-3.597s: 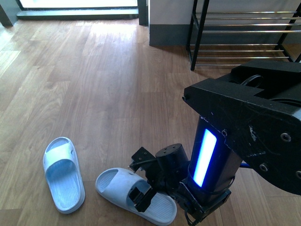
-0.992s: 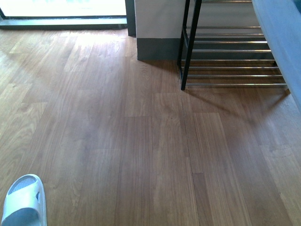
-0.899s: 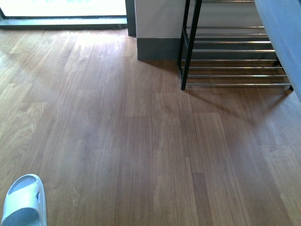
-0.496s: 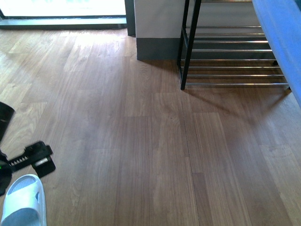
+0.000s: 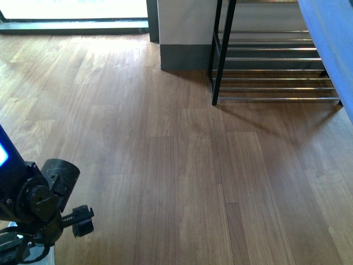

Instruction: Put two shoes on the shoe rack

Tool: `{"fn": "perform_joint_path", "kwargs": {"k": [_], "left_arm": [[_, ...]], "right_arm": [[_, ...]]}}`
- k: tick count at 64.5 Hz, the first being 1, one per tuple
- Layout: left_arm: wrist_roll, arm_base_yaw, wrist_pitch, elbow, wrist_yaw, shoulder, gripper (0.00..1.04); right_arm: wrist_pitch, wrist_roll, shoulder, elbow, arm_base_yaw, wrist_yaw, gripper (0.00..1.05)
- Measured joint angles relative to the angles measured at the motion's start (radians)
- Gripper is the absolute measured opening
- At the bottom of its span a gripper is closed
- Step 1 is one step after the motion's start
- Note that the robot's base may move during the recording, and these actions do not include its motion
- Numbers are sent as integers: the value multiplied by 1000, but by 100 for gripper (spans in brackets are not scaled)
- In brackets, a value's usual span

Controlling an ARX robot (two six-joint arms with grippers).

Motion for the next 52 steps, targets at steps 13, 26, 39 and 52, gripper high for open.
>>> {"fn": "perform_joint_path", "kwargs": {"k": [13,26,39,52], "left_arm": [[-51,-2,7,51,-5,94,95],[-88,32,85,62,-72,111,95],[-88,62,107,90,-75,111,84],[-81,66,107,93,-68,111,55]], "right_arm": [[0,0,0,0,0,0,2],[0,0,0,0,0,0,2],[0,0,0,0,0,0,2],[0,0,0,0,0,0,2]]}}
